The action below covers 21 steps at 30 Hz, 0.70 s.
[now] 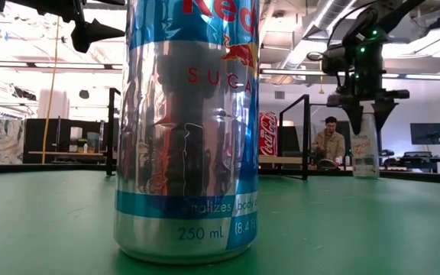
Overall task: Place canned beverage on shelf
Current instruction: Put the top white soda can on the shelf
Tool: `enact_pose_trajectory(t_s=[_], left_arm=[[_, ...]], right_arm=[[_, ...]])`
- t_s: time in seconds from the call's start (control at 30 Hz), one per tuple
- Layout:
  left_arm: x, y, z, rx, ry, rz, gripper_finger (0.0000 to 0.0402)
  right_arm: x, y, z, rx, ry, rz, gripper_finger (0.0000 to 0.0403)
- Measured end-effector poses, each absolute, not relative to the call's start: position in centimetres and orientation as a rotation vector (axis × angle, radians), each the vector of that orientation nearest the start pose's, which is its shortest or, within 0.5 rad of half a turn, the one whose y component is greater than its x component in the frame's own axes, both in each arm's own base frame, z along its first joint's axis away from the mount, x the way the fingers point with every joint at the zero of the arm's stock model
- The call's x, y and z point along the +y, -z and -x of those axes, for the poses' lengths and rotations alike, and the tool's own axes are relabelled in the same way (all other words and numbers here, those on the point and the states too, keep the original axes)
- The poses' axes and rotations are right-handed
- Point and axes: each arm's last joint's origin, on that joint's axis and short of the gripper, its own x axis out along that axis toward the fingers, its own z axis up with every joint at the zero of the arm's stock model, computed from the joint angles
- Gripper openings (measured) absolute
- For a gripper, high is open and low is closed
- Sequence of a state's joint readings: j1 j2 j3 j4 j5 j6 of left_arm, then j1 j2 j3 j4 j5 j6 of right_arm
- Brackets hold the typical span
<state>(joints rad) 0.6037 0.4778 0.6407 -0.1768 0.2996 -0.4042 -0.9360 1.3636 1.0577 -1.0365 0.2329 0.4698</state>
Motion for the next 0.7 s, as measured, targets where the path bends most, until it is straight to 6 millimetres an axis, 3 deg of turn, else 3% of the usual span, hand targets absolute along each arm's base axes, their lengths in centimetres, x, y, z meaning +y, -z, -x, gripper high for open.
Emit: enact_pose_trajectory(t_s=[0.2, 0.33, 0.53, 0.7], left_arm=[[5.7, -32.3, -9.8, -0.05, -0.302, 0.407, 0.032], [5.7, -32.3, -9.8, -0.05, -0.302, 0.407, 0.032], [5.7, -32.3, -9.8, -0.05, -0.302, 0.408, 0.032], [5.7, -32.1, -9.8, -0.037, -0.3, 0.413, 0.032]], right_arm=[[-19.2, -25.9, -13.4, 1.061, 1.288, -0.834, 0.0278], [-18.3, -27.4, -13.4, 1.014, 1.243, -0.833, 0.0277], [-16.7, -31.7, -13.6, 0.901, 1.201, -0.789, 0.0277], [-15.0, -36.7, -14.6, 0.773, 1.153, -0.717, 0.0276]])
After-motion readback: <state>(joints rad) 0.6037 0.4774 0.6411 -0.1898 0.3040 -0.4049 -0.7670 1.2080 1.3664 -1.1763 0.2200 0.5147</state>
